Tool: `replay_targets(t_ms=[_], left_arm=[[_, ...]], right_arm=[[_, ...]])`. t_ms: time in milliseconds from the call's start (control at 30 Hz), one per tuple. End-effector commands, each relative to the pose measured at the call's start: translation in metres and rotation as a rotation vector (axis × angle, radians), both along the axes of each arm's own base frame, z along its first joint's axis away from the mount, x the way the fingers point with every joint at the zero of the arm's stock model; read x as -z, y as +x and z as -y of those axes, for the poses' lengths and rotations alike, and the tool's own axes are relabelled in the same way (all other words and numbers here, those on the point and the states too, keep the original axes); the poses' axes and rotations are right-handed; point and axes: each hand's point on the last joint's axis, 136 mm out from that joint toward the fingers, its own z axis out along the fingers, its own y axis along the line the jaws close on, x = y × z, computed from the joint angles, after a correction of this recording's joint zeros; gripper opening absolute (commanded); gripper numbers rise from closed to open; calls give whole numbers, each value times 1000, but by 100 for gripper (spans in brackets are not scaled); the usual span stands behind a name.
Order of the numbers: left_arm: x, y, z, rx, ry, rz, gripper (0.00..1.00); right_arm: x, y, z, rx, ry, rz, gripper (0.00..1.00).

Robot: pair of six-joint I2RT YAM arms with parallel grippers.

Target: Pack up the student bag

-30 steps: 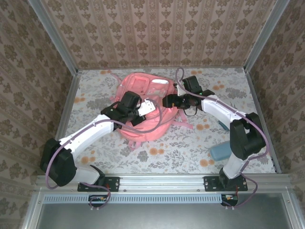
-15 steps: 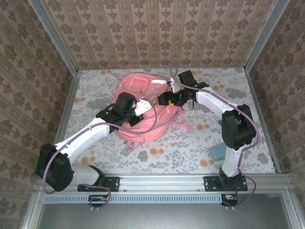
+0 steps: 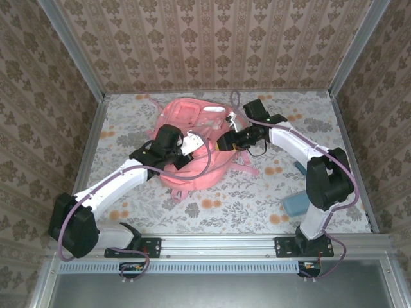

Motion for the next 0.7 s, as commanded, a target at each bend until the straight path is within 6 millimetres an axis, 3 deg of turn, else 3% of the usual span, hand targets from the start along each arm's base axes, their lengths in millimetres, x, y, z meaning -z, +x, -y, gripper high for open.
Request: replay_targets(t_ms=[0, 267, 667], left_arm=[[-43, 13, 4, -33, -123, 108, 0], [-43, 10, 6, -21, -130, 97, 0], [-43, 11, 8, -16, -135, 89, 0]], right_arm=[[12, 12, 13, 58, -108, 61, 48], [25, 34, 14, 110, -143, 92, 42], [37, 26, 2, -1, -120, 93, 27]])
